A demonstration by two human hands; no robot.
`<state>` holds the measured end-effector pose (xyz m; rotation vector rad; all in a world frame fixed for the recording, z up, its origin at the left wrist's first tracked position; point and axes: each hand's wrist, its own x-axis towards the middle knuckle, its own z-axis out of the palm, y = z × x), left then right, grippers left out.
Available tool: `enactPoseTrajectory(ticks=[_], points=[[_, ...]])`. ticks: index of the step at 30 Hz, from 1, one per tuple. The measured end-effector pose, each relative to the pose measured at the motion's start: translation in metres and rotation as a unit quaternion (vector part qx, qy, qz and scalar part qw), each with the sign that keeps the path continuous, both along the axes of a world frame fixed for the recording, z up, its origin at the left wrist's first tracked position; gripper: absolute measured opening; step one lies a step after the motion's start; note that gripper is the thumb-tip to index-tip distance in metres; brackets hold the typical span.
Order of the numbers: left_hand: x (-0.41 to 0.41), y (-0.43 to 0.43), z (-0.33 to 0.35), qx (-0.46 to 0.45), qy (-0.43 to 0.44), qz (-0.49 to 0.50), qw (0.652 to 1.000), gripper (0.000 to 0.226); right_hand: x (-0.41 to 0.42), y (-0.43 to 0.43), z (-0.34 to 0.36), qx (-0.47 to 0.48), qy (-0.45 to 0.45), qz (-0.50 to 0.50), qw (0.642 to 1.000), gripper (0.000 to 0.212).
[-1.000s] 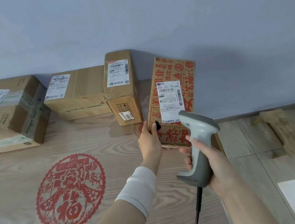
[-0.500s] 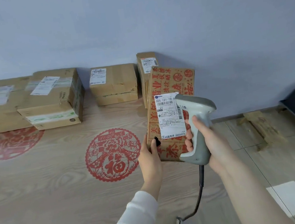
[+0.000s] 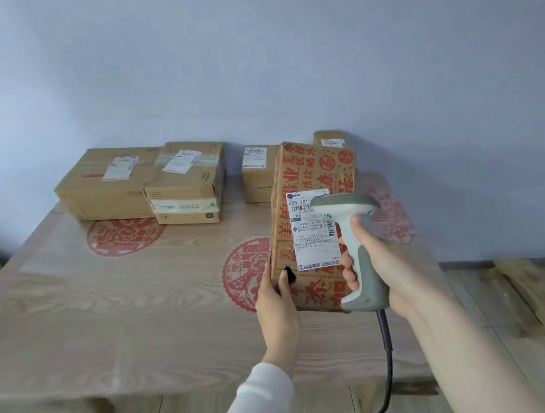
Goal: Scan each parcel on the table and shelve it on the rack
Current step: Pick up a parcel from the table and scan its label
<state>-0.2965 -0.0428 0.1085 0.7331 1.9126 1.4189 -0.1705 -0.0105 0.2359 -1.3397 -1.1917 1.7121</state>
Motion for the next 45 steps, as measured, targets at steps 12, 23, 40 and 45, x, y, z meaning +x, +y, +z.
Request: enactPoseTrajectory(ticks=[12, 23, 40, 45], points=[[-0.001, -0.017, 0.008, 0.006, 0.017, 0.019, 1.0, 0.047, -0.002, -0.018, 0.008, 0.011, -0.007, 0.013, 1.0, 0.041], [-0.047, -0.039, 0.052, 0.04, -0.01, 0.073, 0.996, 0.019, -0.008, -0.012, 0.013, 0.085, 0.067, 0.003, 0.994, 0.031], [-0.251, -0.209, 0.208, 0.226, 0.045, 0.26, 0.938, 0.027, -0.268, -0.09, 0.098, 0.26, 0.219, 0.219, 0.914, 0.026], [-0.336, -0.261, 0.257, 0.304, 0.137, 0.268, 0.904, 0.026, -0.375, -0.128, 0.154, 0.296, 0.244, 0.259, 0.886, 0.017]])
